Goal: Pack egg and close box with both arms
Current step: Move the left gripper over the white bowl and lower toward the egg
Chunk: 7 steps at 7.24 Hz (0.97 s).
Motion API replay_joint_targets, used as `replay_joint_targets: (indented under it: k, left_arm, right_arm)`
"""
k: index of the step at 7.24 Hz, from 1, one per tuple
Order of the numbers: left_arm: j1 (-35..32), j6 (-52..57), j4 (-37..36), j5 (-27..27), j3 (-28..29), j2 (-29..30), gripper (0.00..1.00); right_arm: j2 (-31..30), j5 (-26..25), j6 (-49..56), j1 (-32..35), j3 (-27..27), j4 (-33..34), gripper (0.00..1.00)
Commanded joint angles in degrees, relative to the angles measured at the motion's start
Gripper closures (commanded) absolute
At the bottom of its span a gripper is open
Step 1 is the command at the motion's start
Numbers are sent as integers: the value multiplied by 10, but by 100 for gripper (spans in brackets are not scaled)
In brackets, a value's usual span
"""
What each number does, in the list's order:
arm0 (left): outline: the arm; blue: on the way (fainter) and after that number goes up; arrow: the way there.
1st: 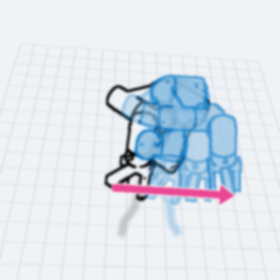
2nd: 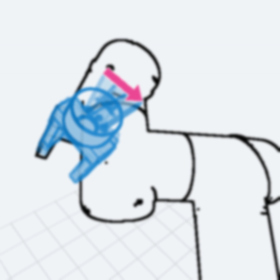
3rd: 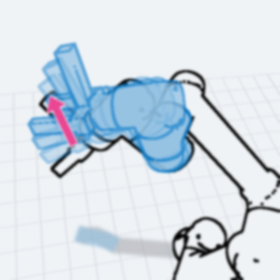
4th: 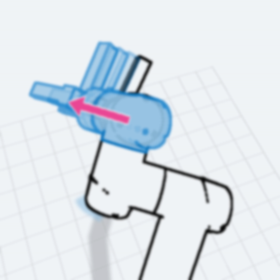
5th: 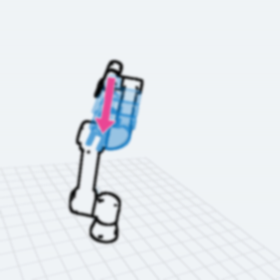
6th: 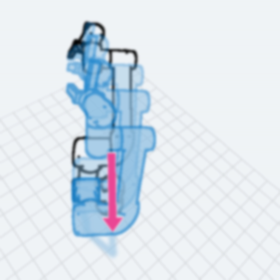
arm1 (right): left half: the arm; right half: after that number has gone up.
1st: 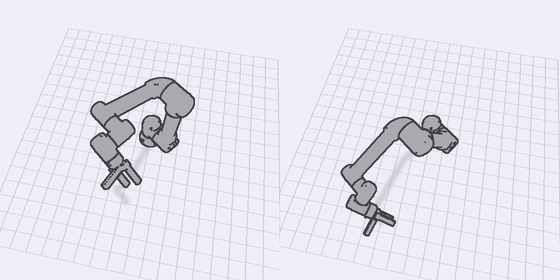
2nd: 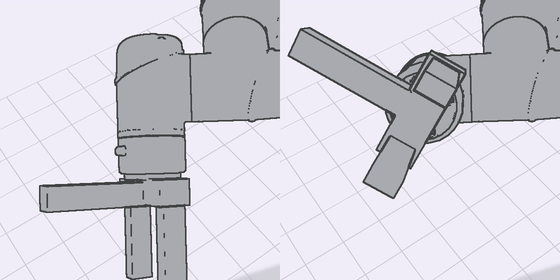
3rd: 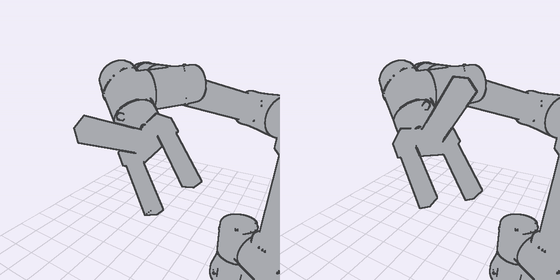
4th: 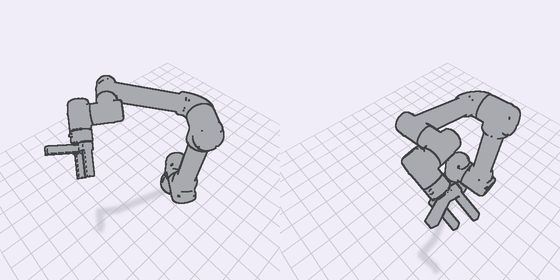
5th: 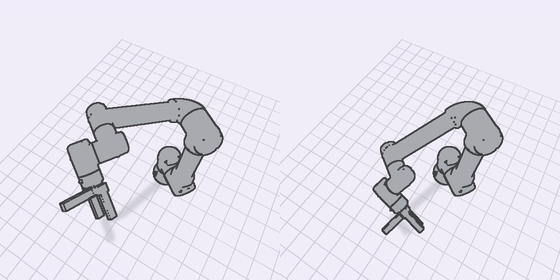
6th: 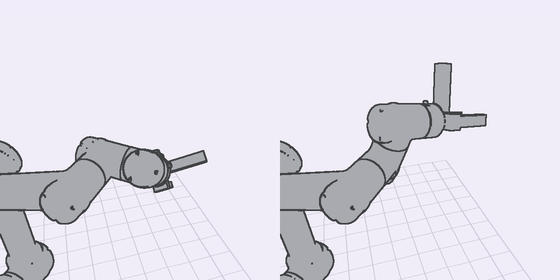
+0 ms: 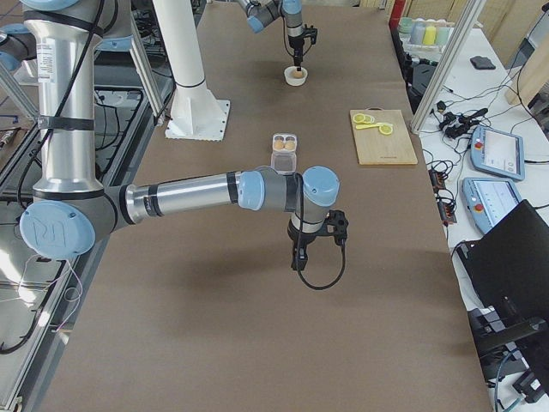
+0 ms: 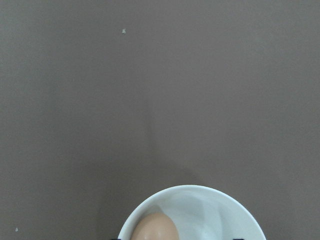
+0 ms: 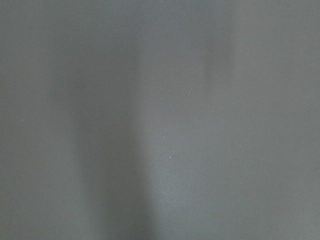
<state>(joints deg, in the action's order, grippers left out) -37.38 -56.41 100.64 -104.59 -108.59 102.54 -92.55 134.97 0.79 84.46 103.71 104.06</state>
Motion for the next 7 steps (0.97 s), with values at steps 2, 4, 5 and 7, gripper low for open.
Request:
replay_joint_targets:
  k: [2,4,5,7]
  left_arm:
    - [11,0,0,0,12,1,21]
    - [15,-1,0,-1,12,1,22]
    - [17,-1,0,-1,14,1,22]
    - [18,0,1,0,21,6,22]
  right_arm:
    - [0,0,0,0,0,0,0]
    - [0,-1,0,0,0,0,0]
    - [0,-1,0,0,0,0,0]
    - [0,-1,0,0,0,0,0]
